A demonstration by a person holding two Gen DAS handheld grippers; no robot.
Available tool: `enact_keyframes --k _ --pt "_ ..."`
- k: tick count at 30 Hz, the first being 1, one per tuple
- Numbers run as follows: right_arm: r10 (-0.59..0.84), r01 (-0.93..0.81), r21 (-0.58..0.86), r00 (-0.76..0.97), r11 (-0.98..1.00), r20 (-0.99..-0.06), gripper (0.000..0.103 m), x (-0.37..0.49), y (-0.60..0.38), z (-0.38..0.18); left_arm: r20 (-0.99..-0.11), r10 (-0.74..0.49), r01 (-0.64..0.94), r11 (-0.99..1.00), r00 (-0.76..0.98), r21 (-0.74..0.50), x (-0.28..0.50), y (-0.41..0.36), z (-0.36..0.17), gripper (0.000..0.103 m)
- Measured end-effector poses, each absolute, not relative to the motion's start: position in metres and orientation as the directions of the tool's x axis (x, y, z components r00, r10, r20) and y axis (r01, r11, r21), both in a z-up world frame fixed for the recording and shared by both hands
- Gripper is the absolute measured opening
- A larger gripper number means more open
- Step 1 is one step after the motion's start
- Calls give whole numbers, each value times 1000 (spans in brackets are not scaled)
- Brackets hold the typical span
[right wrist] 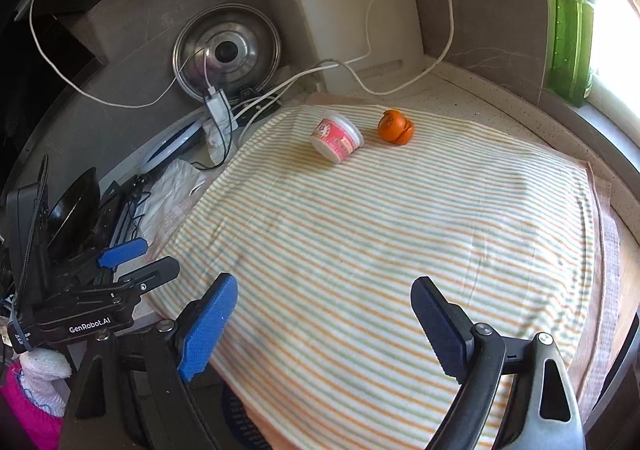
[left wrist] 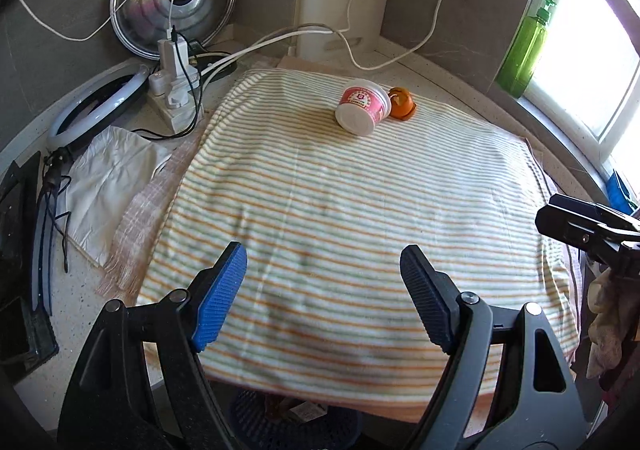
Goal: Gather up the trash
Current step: 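Raise both tools back up toward the cup and orange peel on the towel, then close the left tool on the red-white cup while the right tool grasps the orange peel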
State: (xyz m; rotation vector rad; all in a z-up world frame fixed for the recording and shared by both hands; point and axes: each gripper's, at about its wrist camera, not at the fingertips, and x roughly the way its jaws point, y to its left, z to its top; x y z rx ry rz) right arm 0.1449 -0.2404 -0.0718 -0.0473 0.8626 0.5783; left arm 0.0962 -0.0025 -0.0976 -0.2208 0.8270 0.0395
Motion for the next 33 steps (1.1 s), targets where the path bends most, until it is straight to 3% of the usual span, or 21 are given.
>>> enact_keyframes --k 23,33 --pt "551 -461 360 399 811 -733 89 318 -257 -82 -791 -84 -37 990 606 -133 257 -26 -101 81" --pt "584 -387 460 319 799 -746 82 376 -247 -115 -838 -49 58 998 543 -20 316 -36 -121 81"
